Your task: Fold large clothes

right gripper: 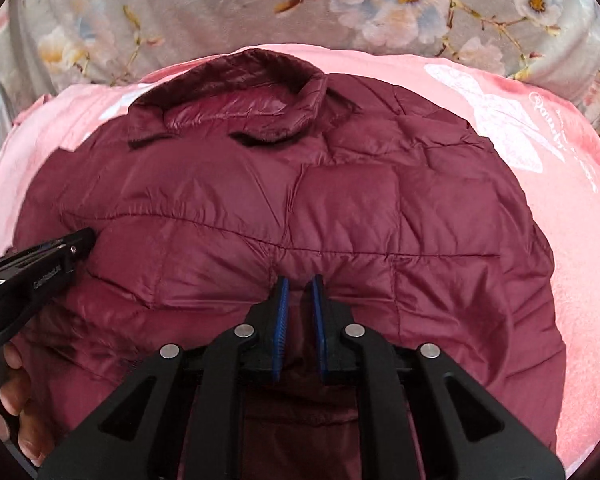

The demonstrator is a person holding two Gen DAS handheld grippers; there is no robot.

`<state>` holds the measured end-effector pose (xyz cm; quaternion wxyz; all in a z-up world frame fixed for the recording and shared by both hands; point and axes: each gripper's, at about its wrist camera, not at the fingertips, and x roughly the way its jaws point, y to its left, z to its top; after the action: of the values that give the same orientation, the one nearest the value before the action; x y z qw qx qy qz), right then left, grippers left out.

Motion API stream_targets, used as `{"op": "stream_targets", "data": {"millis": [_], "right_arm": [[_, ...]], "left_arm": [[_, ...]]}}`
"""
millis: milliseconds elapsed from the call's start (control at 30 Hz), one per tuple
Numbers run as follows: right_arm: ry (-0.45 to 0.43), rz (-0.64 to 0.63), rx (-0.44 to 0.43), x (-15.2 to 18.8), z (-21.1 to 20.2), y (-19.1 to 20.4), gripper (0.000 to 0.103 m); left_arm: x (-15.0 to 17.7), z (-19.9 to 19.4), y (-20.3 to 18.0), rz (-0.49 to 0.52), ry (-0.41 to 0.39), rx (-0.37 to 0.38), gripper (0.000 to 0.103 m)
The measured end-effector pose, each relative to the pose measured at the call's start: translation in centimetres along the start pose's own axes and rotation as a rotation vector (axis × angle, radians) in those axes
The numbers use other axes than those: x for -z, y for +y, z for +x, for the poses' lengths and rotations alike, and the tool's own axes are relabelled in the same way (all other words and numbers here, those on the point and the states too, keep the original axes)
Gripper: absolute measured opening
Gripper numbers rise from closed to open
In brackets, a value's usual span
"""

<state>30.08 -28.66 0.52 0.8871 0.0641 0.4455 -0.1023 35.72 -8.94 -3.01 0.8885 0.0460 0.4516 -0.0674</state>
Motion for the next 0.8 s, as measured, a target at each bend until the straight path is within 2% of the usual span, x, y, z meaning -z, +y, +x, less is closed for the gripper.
{"op": "stream_targets", "data": {"millis": [233,800], "right_arm": [[-0.03,-0.024,0.034,0.65,-0.08,0.47,0.011],[-0.026,0.015,-0.019,0.53,-0.12,-0.34,0.011]], "left_arm": [[0.96,0.14,-0.33,0.015,-0.072,-0.026,0.009],[1.01,0.04,-0.93,0.031,-0.082,-0.049,0.009]]}}
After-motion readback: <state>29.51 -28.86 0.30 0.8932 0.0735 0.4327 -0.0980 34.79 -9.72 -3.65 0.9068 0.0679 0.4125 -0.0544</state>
